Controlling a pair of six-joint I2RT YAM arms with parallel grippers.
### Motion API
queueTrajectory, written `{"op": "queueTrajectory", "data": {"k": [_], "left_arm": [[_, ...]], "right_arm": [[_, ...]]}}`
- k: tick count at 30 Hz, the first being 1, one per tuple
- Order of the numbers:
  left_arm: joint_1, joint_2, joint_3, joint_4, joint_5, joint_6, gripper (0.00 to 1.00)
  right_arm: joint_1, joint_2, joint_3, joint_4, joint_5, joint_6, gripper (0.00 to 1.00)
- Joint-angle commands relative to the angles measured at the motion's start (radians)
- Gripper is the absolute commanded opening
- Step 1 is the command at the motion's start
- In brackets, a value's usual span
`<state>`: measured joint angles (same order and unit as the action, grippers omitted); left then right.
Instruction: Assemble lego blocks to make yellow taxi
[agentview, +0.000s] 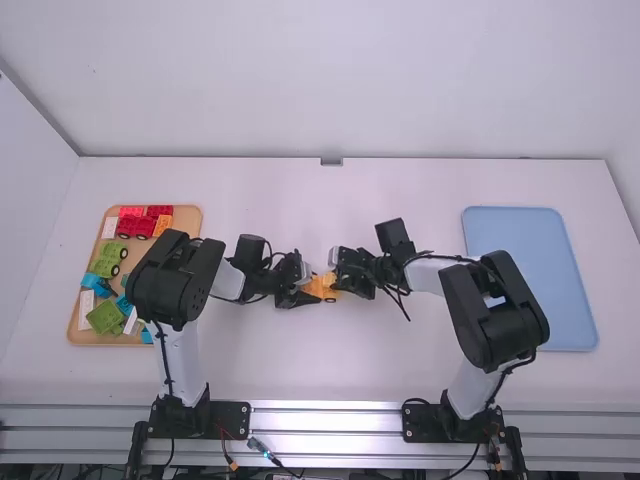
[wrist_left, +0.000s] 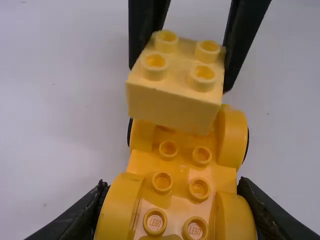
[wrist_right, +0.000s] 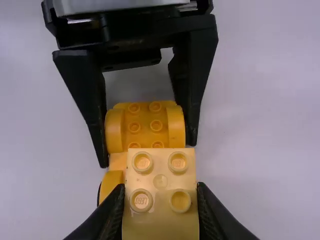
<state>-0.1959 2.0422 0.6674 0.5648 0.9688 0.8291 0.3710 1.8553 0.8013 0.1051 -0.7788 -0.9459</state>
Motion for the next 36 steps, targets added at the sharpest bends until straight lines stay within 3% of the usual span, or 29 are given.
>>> {"op": "queueTrajectory", "data": {"k": [1,9,36], "left_arm": [[-0.008,0.019,-0.015,-0.009,-0.016,0.005,0.47],[-0.008,0.019,-0.015,-0.007,-0.018,0.004,0.48],[-0.002,0.019,-0.005,-0.007,-0.066,-0.055,0.49]], "right_arm": [[0.003,0.057,0.029,-0.005,-0.009,0.0,0.12],[0.006,0.087,0.083,-0.117,-0.05,-0.067,0.09],[0.024,0.087,0.086,-0.114,0.052,-0.02,0.07]]}}
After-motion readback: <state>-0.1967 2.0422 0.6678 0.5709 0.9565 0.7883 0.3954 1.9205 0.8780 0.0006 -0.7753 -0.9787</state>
